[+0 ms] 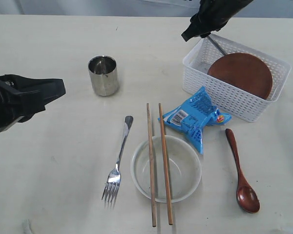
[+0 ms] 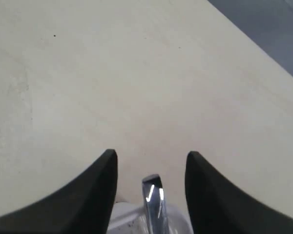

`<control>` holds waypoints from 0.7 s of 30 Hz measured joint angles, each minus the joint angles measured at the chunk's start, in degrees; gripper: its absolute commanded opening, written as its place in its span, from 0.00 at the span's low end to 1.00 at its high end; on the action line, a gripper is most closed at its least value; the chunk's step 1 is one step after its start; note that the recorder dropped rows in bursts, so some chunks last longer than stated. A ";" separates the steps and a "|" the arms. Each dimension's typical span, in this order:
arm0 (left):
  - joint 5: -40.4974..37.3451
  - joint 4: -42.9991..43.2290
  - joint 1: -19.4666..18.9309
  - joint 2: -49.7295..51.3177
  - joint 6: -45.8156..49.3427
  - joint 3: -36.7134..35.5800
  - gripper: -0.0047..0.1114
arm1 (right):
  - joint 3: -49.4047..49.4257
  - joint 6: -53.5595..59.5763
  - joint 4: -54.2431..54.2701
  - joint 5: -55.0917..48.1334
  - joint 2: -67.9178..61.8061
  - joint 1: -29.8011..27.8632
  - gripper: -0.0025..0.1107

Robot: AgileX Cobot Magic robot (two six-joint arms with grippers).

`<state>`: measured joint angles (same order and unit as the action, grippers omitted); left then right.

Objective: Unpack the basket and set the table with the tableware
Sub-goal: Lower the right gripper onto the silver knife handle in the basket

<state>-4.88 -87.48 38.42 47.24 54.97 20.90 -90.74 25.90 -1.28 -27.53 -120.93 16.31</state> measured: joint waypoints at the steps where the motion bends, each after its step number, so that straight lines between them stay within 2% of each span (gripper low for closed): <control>1: 0.00 0.00 0.00 0.00 0.00 0.00 0.04 | 0.00 0.00 0.00 0.00 0.00 0.00 0.40; 15: 0.00 0.00 0.00 0.00 0.00 0.00 0.04 | -0.08 -0.39 -1.84 0.25 -1.56 0.00 0.38; 21: 0.00 0.00 0.00 0.00 0.00 0.00 0.04 | -0.08 -0.47 -3.20 0.61 -1.56 0.00 0.16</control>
<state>-4.88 -87.48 38.42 47.24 54.97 20.90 -90.82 25.43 -4.48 -26.93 -122.50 16.31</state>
